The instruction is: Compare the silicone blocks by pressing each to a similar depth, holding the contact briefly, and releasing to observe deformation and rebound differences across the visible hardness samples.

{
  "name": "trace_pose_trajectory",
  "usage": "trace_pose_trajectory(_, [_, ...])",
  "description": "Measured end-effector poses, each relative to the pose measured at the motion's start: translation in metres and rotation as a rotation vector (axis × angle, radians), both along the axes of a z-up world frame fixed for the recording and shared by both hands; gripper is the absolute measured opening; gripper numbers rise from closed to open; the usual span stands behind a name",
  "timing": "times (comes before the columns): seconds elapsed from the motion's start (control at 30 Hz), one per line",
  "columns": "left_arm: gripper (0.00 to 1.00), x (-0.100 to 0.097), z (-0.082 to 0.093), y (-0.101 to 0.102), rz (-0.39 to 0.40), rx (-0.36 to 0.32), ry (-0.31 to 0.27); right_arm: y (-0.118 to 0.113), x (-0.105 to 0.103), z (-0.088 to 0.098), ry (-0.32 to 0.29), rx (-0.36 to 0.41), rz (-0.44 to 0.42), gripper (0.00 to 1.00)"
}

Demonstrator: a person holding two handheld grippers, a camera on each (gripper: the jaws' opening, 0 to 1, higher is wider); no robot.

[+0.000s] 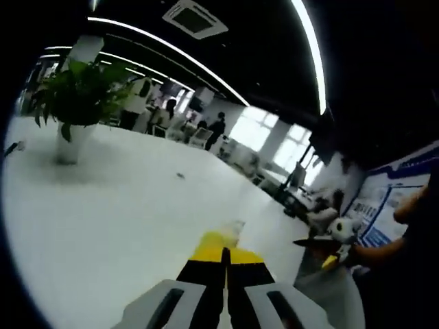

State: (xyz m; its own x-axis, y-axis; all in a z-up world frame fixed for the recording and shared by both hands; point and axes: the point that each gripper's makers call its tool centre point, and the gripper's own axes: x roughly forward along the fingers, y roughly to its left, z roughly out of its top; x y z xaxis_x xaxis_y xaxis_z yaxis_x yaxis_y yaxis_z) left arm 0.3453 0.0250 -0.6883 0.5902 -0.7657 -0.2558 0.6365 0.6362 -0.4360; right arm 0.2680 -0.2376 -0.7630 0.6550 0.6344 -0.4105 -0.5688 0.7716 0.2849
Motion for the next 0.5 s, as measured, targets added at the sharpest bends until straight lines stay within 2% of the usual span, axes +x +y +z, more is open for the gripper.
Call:
trace_pose_trajectory(0.07, [0.00, 0.002, 0.014, -0.002, -0.019, 0.016, -0.046, 0.000, 0.005, 0.008, -0.021, 0.010, -0.008, 0.96])
trace_pose_trajectory(0.2, [0.00, 0.004, 0.043, -0.012, -0.073, 0.006, -0.079, 0.006, 0.018, 0.028, -0.060, 0.068, -0.007, 0.96])
trace_pose_trajectory(0.23, [0.00, 0.000, 0.050, -0.019, -0.127, 0.028, -0.111, 0.007, 0.021, 0.033, -0.069, 0.076, -0.006, 0.96])
trace_pose_trajectory(0.27, [0.00, 0.000, 0.051, -0.020, -0.133, 0.038, -0.120, 0.008, 0.023, 0.038, -0.078, 0.085, -0.002, 0.96])
trace_pose_trajectory(0.3, [0.00, -0.004, 0.053, -0.026, -0.181, 0.110, -0.147, 0.011, 0.028, 0.048, -0.093, 0.104, 0.006, 0.96])
trace_pose_trajectory(0.37, [0.00, -0.009, 0.055, -0.033, -0.220, 0.134, -0.160, 0.014, 0.035, 0.059, -0.110, 0.123, 0.025, 0.96])
trace_pose_trajectory(0.5, [0.00, -0.017, 0.066, -0.047, -0.245, 0.089, -0.166, 0.026, 0.045, 0.077, -0.139, 0.121, 0.084, 0.96])
